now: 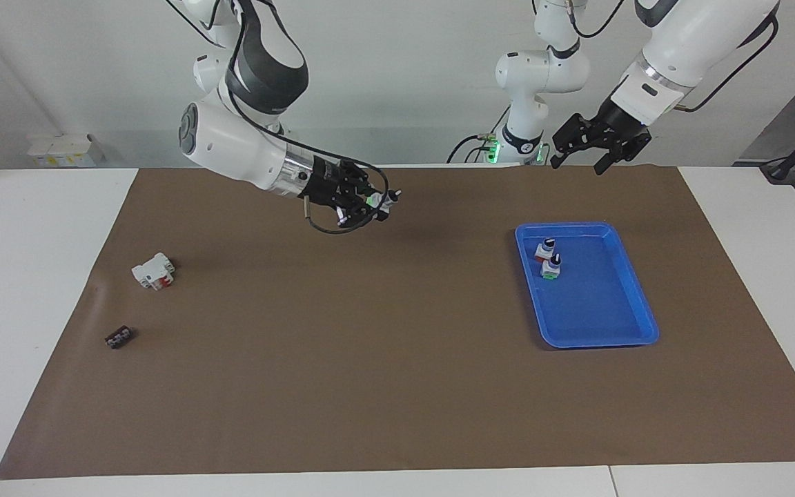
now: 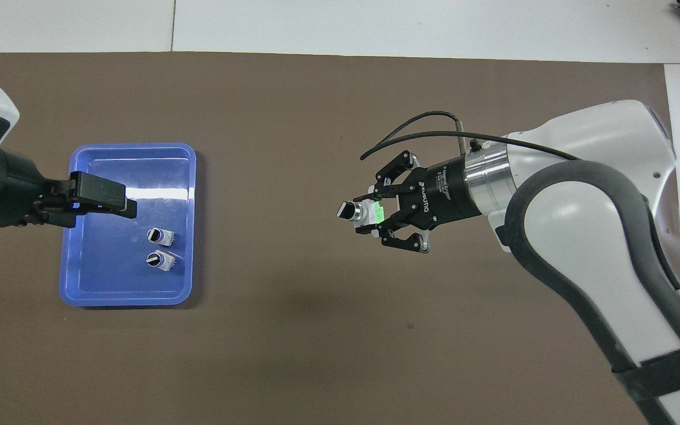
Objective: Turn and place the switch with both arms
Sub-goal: 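Lift the switch with the right gripper while the left gripper approaches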
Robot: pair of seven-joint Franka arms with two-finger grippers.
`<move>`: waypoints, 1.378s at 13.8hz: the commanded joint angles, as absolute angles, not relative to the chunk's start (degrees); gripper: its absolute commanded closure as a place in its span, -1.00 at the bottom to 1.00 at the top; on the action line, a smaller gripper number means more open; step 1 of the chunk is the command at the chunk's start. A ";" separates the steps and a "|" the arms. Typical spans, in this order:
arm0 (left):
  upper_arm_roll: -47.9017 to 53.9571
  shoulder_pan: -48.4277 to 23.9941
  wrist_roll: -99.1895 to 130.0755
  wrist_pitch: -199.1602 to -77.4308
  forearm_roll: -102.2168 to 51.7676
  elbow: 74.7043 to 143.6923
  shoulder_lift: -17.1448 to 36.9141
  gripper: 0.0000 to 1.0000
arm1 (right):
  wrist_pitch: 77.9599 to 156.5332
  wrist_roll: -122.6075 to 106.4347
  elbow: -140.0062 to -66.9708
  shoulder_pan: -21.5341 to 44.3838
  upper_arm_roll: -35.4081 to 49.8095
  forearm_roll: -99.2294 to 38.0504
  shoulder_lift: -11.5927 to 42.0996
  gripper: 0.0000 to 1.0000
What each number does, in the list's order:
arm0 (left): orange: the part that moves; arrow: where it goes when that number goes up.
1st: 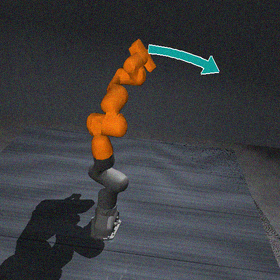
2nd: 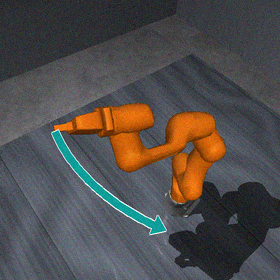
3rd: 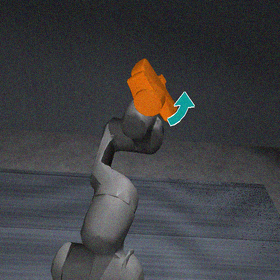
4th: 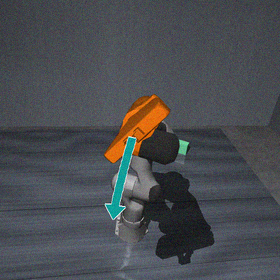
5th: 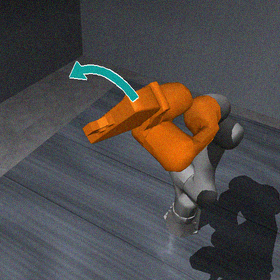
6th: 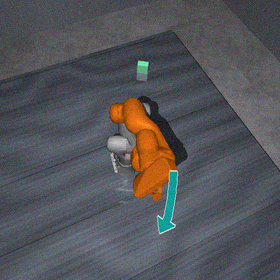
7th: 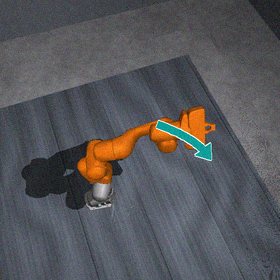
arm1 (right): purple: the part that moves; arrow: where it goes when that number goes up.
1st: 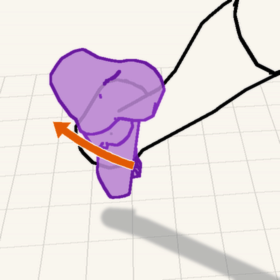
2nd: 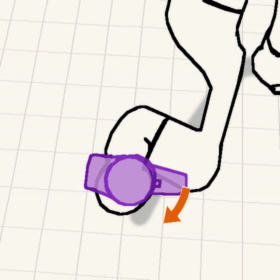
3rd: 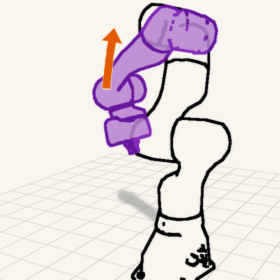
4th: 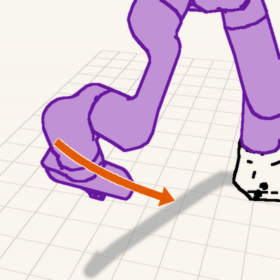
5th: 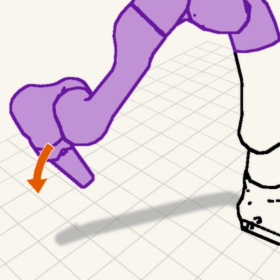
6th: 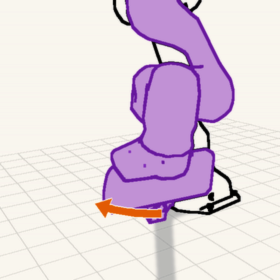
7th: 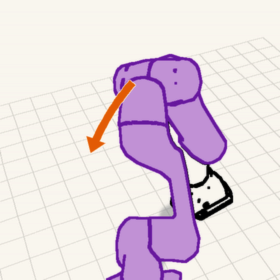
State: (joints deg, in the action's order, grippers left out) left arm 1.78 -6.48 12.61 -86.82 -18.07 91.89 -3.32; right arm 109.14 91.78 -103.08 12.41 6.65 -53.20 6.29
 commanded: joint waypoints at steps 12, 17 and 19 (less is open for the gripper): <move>7.20 -7.21 16.22 -93.95 -32.70 97.20 -5.71 -0.70 | 121.38 101.34 -103.10 22.06 7.38 -55.02 5.54 1.00; 10.01 -7.29 4.34 -94.57 -32.61 97.38 -6.06 -0.13 | 121.99 101.34 -103.10 22.06 7.47 -55.02 5.54 1.00; 10.28 -7.12 -0.94 -95.71 -32.70 97.73 -6.06 0.00 | 122.17 101.34 -103.10 22.24 7.47 -55.02 5.54 1.00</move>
State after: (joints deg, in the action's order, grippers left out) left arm 10.16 -7.16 4.67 -93.61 -31.79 95.31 -4.34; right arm 121.77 101.16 -102.88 22.74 7.02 -53.85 6.03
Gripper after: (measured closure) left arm 0.405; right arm 0.586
